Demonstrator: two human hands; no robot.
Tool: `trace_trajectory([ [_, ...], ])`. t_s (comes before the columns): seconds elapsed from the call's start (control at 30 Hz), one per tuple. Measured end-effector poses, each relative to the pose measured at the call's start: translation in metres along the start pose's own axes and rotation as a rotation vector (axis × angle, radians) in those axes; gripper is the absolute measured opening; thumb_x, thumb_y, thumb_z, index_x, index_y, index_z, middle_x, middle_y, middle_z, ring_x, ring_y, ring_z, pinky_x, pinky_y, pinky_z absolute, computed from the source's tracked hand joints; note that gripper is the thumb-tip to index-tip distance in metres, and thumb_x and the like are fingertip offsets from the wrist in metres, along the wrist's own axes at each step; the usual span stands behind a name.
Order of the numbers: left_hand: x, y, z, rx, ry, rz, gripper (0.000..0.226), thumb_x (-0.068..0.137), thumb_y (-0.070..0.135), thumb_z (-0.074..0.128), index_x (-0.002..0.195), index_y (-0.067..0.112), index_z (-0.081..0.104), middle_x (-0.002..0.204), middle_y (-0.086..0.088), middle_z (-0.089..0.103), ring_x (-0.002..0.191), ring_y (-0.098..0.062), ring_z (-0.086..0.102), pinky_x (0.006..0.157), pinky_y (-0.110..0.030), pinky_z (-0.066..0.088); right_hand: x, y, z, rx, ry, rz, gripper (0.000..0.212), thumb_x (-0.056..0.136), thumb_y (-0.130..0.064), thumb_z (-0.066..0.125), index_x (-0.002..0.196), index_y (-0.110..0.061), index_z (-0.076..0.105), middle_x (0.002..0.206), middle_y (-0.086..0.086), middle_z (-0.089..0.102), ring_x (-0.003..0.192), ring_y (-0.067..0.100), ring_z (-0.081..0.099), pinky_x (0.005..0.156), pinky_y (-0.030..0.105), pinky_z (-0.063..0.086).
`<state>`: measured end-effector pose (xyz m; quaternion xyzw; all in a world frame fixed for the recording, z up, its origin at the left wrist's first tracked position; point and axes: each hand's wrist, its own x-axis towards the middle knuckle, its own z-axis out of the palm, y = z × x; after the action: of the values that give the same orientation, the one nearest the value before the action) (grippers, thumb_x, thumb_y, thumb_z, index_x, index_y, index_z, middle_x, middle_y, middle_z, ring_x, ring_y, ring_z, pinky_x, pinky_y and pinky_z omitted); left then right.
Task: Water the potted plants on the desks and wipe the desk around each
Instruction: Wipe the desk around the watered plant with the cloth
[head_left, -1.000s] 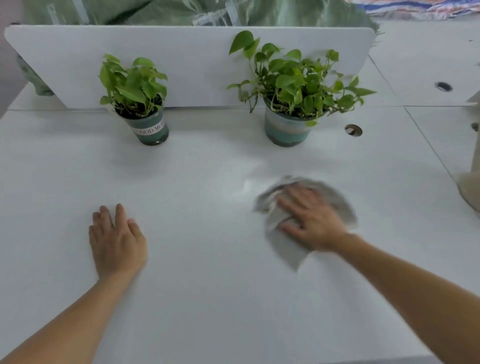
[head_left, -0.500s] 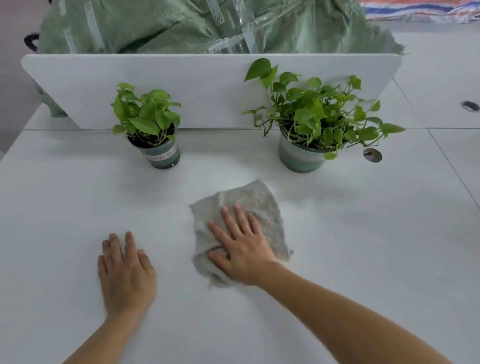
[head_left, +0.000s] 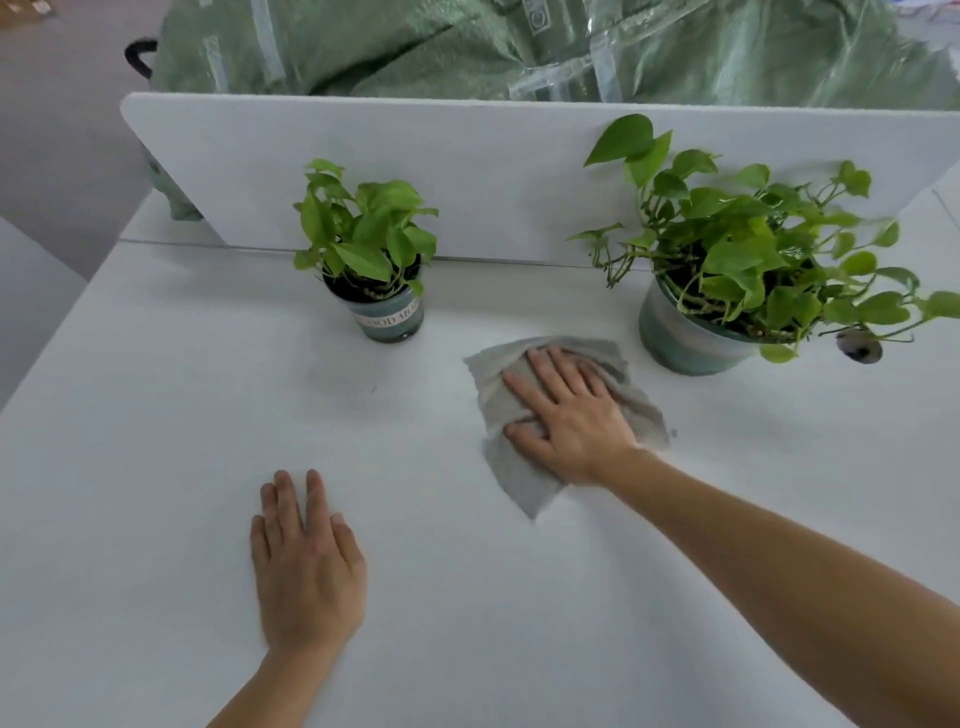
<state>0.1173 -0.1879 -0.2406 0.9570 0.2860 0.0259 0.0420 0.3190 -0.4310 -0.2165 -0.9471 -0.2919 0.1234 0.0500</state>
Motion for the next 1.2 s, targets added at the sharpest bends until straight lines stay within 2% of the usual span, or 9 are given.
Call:
trace_trajectory([
  [0.13, 0.002, -0.003, 0.004, 0.006, 0.008, -0.005, 0.061, 0.096, 0.031, 0.015, 0.148, 0.004, 0.034, 0.154, -0.023, 0.028, 0.144, -0.036, 0.023, 0.117, -0.048, 0.021, 0.096, 0.038, -0.014, 0.056, 0.115, 0.395, 0.071, 0.098, -0.062, 0.022, 0.16, -0.03, 0.008, 0.168, 0.009, 0.003, 0.154, 0.032, 0.005, 0.124, 0.046, 0.002],
  [0.23, 0.004, -0.005, 0.006, 0.017, 0.007, 0.005, 0.061, 0.096, 0.031, 0.015, 0.147, 0.004, 0.034, 0.154, -0.022, 0.028, 0.144, -0.036, 0.024, 0.117, -0.047, 0.019, 0.127, 0.006, -0.013, 0.202, 0.189, 0.65, 0.071, 0.099, -0.054, 0.025, 0.16, -0.019, 0.015, 0.166, 0.019, 0.008, 0.152, 0.041, 0.007, 0.122, 0.055, 0.003],
  [0.3, 0.004, -0.006, 0.006, 0.023, 0.006, 0.004, 0.061, 0.096, 0.031, 0.016, 0.148, 0.005, 0.035, 0.154, -0.022, 0.028, 0.144, -0.035, 0.024, 0.117, -0.046, 0.017, 0.116, -0.03, -0.008, 0.18, 0.138, 0.562, 0.071, 0.099, -0.054, 0.025, 0.16, -0.02, 0.012, 0.166, 0.021, 0.006, 0.152, 0.042, 0.001, 0.121, 0.058, 0.001],
  [0.47, 0.004, -0.002, 0.002, 0.002, -0.011, 0.008, 0.062, 0.096, 0.032, 0.016, 0.147, 0.003, 0.036, 0.154, -0.022, 0.027, 0.144, -0.036, 0.023, 0.117, -0.047, 0.017, 0.046, -0.019, -0.009, -0.068, -0.051, -0.194, 0.075, 0.091, -0.071, 0.006, 0.159, -0.039, 0.002, 0.166, -0.003, -0.011, 0.154, 0.022, -0.013, 0.122, 0.043, -0.009],
  [0.53, 0.005, -0.002, 0.003, -0.005, -0.014, 0.002, 0.062, 0.095, 0.032, 0.016, 0.147, 0.003, 0.036, 0.154, -0.022, 0.028, 0.144, -0.036, 0.024, 0.116, -0.047, 0.018, 0.051, 0.019, -0.015, -0.093, -0.029, -0.073, 0.078, 0.087, -0.073, 0.003, 0.158, -0.041, -0.001, 0.167, -0.005, -0.011, 0.154, 0.017, -0.011, 0.122, 0.037, -0.01],
  [0.6, 0.006, -0.001, 0.003, -0.007, -0.02, 0.002, 0.062, 0.095, 0.032, 0.015, 0.148, 0.004, 0.034, 0.155, -0.022, 0.027, 0.145, -0.036, 0.022, 0.116, -0.048, 0.018, 0.062, 0.035, -0.015, -0.05, 0.04, 0.256, 0.073, 0.093, -0.07, 0.013, 0.158, -0.039, 0.0, 0.169, -0.001, -0.005, 0.155, 0.02, -0.006, 0.123, 0.039, -0.006],
  [0.73, 0.008, -0.001, 0.003, 0.002, -0.052, 0.0, 0.062, 0.096, 0.032, 0.013, 0.15, 0.005, 0.028, 0.156, -0.022, 0.023, 0.146, -0.035, 0.018, 0.119, -0.048, 0.017, 0.061, -0.03, 0.002, 0.129, 0.119, 0.576, 0.07, 0.098, -0.061, 0.019, 0.16, -0.029, 0.008, 0.168, 0.011, 0.0, 0.154, 0.034, -0.004, 0.123, 0.051, -0.002],
  [1.0, 0.013, 0.0, -0.003, -0.099, -0.08, 0.029, 0.053, 0.096, 0.018, 0.035, 0.146, 0.0, 0.034, 0.153, -0.028, 0.024, 0.144, -0.041, 0.019, 0.117, -0.054, 0.014, -0.101, -0.156, 0.051, 0.164, -0.026, 0.195, 0.07, 0.098, -0.065, 0.018, 0.157, -0.037, -0.007, 0.163, 0.002, -0.025, 0.148, 0.029, -0.03, 0.12, 0.052, -0.016],
  [1.2, 0.004, -0.009, -0.018, -0.056, -0.223, 0.094, 0.056, 0.102, 0.029, 0.027, 0.153, 0.009, 0.017, 0.16, -0.023, 0.005, 0.148, -0.037, 0.003, 0.12, -0.046, 0.003, -0.252, -0.158, 0.092, 0.077, 0.004, 0.161, 0.066, 0.099, -0.068, 0.027, 0.157, -0.038, 0.023, 0.167, 0.002, 0.014, 0.154, 0.031, 0.009, 0.118, 0.049, 0.006],
])
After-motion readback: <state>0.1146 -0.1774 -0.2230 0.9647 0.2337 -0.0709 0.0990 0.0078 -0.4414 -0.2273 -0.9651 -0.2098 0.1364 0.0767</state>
